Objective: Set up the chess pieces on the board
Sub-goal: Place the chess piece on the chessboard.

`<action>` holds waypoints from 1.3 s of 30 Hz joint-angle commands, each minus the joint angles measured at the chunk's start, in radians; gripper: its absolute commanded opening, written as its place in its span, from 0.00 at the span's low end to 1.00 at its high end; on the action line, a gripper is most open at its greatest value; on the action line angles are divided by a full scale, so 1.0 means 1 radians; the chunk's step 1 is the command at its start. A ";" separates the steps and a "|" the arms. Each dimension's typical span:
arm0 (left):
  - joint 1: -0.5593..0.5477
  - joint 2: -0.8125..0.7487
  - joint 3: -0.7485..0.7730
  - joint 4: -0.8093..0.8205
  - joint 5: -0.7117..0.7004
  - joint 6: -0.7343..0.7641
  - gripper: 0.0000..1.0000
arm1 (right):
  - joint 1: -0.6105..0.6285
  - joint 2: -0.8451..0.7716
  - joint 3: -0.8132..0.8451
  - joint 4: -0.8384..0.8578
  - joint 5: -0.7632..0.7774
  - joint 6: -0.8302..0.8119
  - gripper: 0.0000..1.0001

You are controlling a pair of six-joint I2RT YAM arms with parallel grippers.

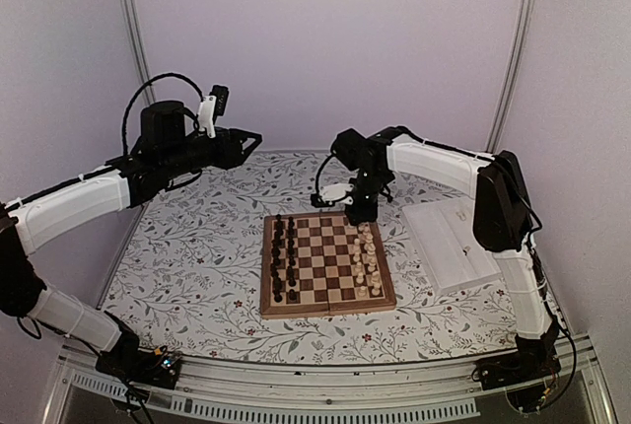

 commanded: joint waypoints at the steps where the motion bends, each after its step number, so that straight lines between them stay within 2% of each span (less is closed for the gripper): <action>1: 0.014 -0.006 0.004 0.001 0.023 -0.008 0.51 | 0.013 0.025 0.028 -0.019 0.044 -0.008 0.04; 18: 0.014 0.003 0.007 0.001 0.044 -0.018 0.51 | 0.029 0.051 0.031 -0.003 0.056 -0.008 0.06; 30: 0.014 0.012 0.011 -0.004 0.055 -0.019 0.52 | 0.029 0.052 0.033 0.030 0.051 0.009 0.24; 33: 0.014 0.015 0.012 -0.005 0.059 -0.019 0.52 | 0.029 0.030 0.033 0.052 0.044 0.018 0.30; 39: 0.013 0.038 0.018 -0.004 0.096 -0.013 0.52 | 0.024 -0.053 0.033 0.083 0.018 0.036 0.35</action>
